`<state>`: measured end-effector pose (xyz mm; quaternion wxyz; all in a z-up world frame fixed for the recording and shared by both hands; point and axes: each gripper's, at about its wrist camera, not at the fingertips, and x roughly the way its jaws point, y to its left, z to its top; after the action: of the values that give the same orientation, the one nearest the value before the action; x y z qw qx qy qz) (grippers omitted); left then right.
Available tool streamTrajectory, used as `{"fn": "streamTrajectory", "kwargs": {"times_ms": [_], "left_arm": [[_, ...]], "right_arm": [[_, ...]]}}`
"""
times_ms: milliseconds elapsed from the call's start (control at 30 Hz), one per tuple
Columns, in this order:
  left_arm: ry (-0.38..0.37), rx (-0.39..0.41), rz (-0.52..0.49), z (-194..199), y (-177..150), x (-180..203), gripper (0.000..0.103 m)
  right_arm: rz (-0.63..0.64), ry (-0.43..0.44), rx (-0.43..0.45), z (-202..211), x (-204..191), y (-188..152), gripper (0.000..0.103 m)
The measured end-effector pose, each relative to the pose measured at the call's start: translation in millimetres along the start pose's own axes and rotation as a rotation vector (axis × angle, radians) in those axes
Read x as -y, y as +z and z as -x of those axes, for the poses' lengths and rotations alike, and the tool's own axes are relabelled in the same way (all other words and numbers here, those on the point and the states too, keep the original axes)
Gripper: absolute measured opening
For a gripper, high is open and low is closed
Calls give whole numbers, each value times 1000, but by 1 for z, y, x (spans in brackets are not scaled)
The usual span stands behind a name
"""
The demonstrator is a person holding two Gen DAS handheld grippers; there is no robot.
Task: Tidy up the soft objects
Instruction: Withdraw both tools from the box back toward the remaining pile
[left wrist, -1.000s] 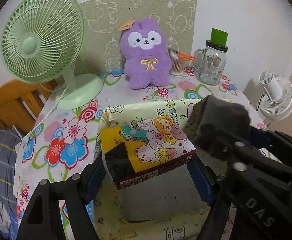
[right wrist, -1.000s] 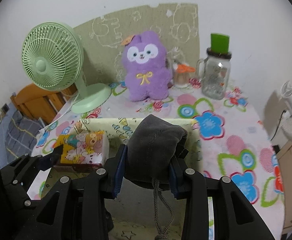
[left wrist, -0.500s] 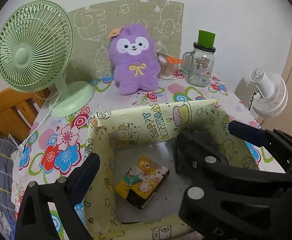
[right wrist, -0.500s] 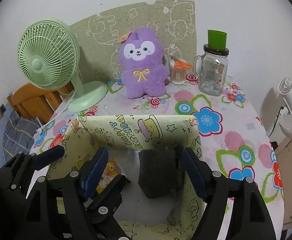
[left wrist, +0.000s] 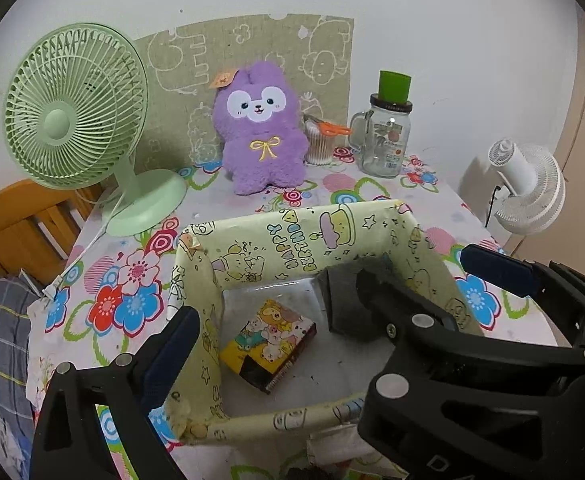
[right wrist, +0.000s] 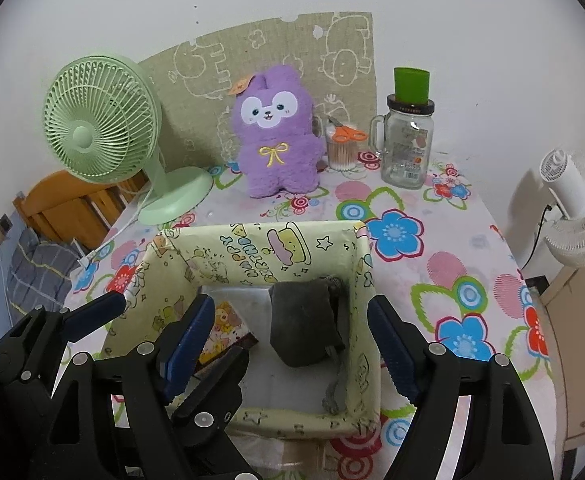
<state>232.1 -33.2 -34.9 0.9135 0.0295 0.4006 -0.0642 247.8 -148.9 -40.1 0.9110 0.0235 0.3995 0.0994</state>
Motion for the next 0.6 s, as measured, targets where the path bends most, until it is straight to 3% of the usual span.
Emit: {"fn": "streamTrajectory", "kwargs": {"times_ms": [600], "left_arm": [[2, 43, -1, 38, -13, 12, 99]], "right_arm": [[3, -20, 43, 42, 1, -12, 87]]}}
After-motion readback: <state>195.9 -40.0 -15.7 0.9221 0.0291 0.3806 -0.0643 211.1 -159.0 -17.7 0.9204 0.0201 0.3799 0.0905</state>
